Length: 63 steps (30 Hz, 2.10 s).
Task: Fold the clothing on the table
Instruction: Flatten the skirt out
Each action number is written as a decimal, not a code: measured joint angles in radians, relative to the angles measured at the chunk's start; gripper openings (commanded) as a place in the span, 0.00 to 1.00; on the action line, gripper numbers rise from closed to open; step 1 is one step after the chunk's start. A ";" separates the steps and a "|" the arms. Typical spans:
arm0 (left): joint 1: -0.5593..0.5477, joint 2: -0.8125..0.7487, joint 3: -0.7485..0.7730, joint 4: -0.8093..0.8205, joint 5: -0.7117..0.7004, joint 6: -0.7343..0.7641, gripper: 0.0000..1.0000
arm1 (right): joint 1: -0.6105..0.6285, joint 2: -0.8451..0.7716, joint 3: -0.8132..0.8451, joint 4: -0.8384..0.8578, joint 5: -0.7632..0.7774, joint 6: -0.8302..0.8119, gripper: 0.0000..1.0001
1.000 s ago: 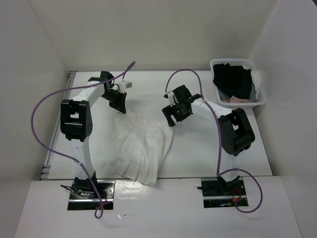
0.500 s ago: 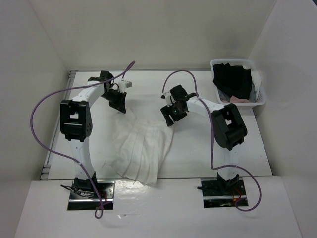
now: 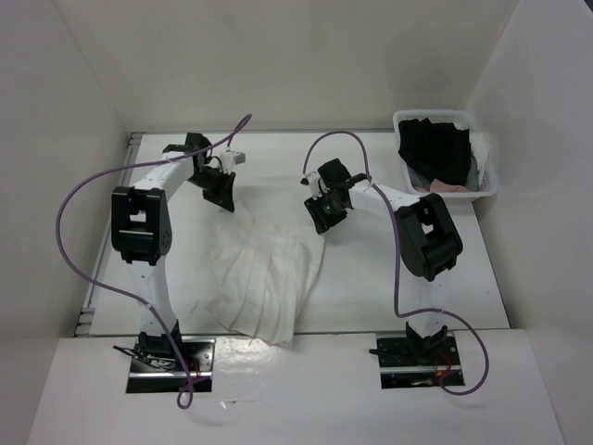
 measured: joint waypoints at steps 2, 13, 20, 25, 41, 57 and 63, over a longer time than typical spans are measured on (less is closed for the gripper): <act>0.002 -0.002 -0.004 0.000 0.000 0.000 0.00 | 0.000 0.000 0.000 0.000 0.000 0.000 0.47; 0.009 -0.007 -0.013 0.005 0.000 0.000 0.00 | 0.000 0.027 0.006 0.000 -0.037 -0.007 0.47; 0.015 -0.007 -0.014 0.005 0.000 0.000 0.00 | 0.000 0.041 0.016 -0.001 -0.074 -0.023 0.03; 0.018 -0.016 -0.015 0.005 0.000 0.000 0.00 | 0.000 0.045 0.018 -0.002 -0.089 -0.022 0.00; 0.075 -0.344 0.030 0.013 -0.057 -0.110 0.00 | 0.000 -0.278 0.179 -0.047 -0.011 -0.013 0.00; 0.032 -0.825 0.000 0.166 -0.113 -0.274 0.00 | 0.013 -0.468 0.328 -0.114 0.004 0.002 0.00; 0.028 -0.824 -0.026 0.130 -0.079 -0.283 0.00 | 0.011 -0.501 0.348 -0.170 0.003 0.001 0.00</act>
